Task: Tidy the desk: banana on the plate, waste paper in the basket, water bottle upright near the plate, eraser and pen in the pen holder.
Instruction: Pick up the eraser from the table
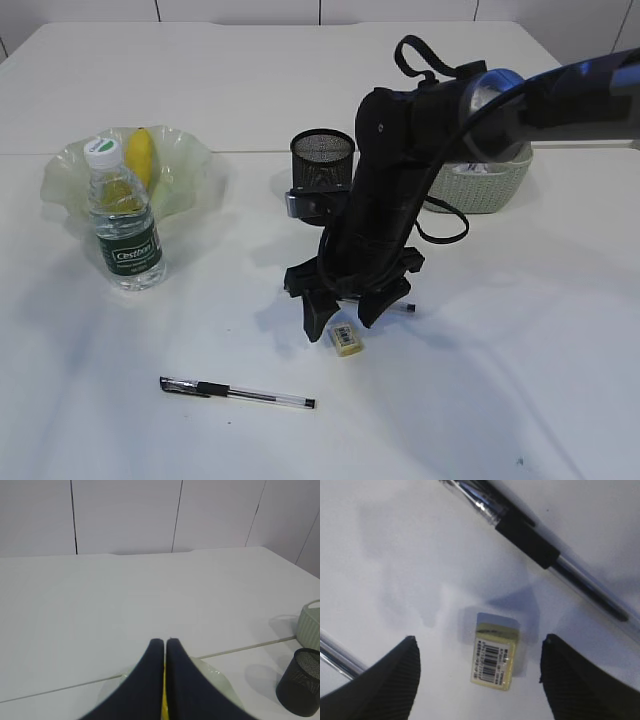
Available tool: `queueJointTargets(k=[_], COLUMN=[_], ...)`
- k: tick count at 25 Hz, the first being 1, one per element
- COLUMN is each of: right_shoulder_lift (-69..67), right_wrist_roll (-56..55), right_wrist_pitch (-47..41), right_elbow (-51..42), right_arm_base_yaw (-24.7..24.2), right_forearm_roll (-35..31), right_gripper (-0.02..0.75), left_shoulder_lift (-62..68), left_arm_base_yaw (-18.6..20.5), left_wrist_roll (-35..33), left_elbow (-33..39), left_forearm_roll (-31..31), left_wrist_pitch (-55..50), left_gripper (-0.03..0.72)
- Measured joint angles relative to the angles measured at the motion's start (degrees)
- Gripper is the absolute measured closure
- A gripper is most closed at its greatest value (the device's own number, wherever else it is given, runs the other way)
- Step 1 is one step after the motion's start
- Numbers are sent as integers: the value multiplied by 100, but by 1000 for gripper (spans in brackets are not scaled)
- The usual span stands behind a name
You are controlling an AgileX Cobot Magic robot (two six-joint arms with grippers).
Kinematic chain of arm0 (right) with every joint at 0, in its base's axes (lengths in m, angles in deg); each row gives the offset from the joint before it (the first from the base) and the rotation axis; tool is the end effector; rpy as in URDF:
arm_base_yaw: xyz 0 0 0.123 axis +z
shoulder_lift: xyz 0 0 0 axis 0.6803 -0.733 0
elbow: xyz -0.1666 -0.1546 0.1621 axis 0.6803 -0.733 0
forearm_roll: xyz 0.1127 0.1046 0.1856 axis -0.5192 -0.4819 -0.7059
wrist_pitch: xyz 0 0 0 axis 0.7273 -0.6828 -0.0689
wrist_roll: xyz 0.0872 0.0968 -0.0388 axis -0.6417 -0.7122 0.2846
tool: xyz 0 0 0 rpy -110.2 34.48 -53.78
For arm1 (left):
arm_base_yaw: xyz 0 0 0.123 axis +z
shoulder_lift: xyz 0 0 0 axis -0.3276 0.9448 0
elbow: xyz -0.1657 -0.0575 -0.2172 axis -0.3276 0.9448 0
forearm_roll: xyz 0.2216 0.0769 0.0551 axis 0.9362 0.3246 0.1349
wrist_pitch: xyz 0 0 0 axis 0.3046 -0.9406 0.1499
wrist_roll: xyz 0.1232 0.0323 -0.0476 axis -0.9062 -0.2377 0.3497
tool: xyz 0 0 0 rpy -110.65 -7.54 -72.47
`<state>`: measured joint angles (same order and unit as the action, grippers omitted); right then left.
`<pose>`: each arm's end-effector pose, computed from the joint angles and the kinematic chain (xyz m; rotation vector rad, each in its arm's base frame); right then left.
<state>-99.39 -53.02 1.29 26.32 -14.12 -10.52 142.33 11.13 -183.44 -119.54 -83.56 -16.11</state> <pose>0.3569 0.2331 0.0959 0.6911 -3.0148 -0.3822 0.3401 0.0878 0.3406 0.1128 1.7344 -0.2924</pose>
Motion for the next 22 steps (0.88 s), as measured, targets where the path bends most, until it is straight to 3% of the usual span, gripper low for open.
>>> queueJointTargets(k=[22], right_shoulder_lift=[-80], right_wrist_roll=[0], right_wrist_pitch=[0], right_elbow=[0], right_arm_base_yaw=[0], right_forearm_roll=[-3], right_gripper=[186], left_shoulder_lift=[0], left_arm_base_yaw=[0], left_wrist_roll=[0], left_elbow=[0], left_forearm_roll=[10], left_wrist_pitch=[0], left_gripper=[713])
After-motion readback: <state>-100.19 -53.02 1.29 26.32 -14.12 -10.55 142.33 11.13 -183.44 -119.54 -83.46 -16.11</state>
